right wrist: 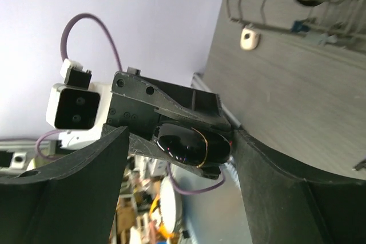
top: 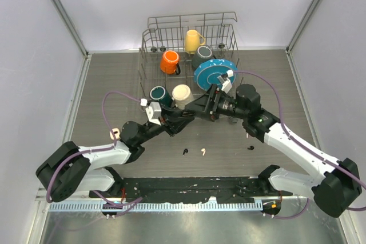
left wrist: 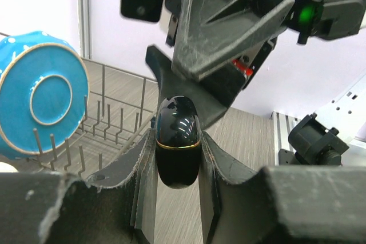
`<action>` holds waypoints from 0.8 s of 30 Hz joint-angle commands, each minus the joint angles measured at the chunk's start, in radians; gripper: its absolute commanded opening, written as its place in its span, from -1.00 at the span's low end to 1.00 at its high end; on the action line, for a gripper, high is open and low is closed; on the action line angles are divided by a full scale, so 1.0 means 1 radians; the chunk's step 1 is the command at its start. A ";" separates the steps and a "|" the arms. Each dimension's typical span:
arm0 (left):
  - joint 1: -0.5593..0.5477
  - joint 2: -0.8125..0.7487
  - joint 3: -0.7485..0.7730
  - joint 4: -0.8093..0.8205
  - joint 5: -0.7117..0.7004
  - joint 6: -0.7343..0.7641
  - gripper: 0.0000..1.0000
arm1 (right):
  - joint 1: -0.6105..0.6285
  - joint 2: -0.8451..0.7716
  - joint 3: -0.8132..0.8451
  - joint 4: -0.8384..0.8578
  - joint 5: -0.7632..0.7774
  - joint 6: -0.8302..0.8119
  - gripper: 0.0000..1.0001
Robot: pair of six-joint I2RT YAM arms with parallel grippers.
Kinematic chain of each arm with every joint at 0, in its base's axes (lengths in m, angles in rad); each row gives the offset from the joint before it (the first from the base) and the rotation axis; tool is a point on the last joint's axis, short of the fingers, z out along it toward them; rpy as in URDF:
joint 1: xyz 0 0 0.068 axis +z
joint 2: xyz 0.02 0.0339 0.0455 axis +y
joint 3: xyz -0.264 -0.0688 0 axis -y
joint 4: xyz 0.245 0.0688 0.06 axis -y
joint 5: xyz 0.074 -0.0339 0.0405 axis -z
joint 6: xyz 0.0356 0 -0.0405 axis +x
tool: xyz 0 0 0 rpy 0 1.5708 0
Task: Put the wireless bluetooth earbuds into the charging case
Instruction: Pick up the charging case at the center of the board, then open the charging case.
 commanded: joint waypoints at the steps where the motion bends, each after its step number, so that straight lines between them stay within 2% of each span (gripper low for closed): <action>1: -0.005 -0.031 -0.019 0.246 -0.002 0.056 -1.00 | -0.014 -0.082 0.054 -0.196 0.167 -0.173 0.57; 5: -0.005 -0.063 -0.020 0.244 0.011 0.079 -1.00 | -0.023 -0.141 0.053 -0.279 0.248 -0.203 0.56; 9: -0.005 -0.108 -0.008 0.243 0.019 0.094 -1.00 | -0.028 -0.223 0.040 -0.311 0.285 -0.161 0.56; 13: -0.005 -0.181 -0.025 0.183 -0.119 0.076 -1.00 | -0.046 -0.218 0.086 -0.330 0.224 0.002 0.57; 14: -0.005 -0.238 -0.011 0.145 -0.122 0.076 -1.00 | -0.049 -0.209 0.097 -0.330 0.201 0.032 0.57; 18: -0.005 -0.384 0.082 -0.263 -0.154 0.076 -1.00 | -0.049 -0.211 0.131 -0.305 0.144 0.207 0.57; 21: -0.005 -0.439 0.081 -0.319 -0.142 0.120 -1.00 | -0.049 -0.249 0.133 -0.287 0.147 0.180 0.57; 24: -0.005 -0.468 0.008 -0.272 -0.061 0.177 -1.00 | -0.049 -0.286 0.111 -0.294 0.129 0.013 0.52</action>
